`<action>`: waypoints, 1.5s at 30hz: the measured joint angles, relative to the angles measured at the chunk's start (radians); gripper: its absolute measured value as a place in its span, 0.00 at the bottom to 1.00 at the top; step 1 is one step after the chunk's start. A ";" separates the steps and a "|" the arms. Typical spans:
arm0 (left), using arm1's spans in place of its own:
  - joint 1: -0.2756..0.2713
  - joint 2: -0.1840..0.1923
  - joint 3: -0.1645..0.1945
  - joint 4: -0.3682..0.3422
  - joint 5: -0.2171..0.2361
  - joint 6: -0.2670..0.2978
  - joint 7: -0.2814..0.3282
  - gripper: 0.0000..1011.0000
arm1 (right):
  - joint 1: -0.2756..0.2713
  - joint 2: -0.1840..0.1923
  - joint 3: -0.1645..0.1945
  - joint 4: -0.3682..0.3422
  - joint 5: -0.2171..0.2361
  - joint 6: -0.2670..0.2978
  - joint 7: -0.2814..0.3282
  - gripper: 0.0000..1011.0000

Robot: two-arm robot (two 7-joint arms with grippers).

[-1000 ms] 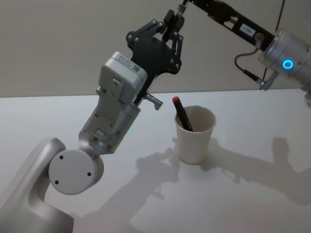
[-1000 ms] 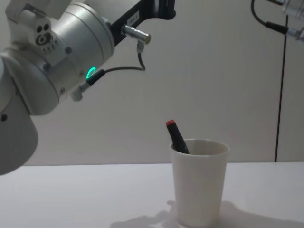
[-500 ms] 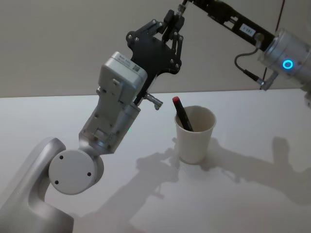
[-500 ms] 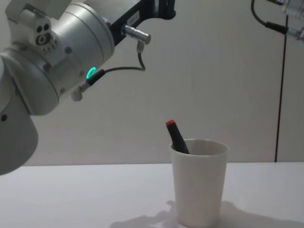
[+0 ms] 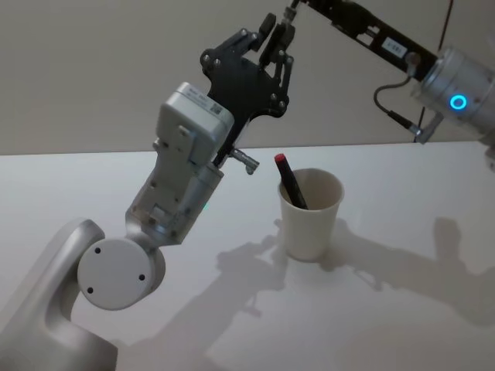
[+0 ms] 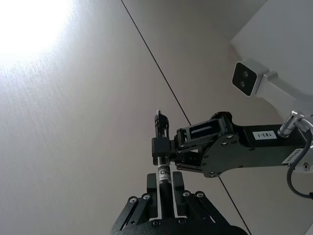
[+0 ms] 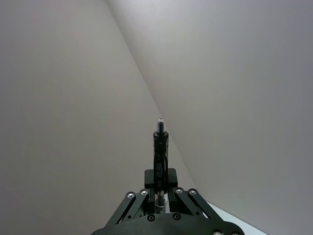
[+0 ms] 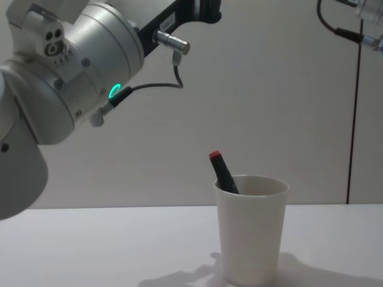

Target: Place the pen into the pen holder.

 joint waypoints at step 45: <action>0.000 0.000 0.000 0.001 0.000 0.001 0.000 0.99 | 0.049 0.037 0.047 0.038 -0.077 -0.095 -0.032 0.13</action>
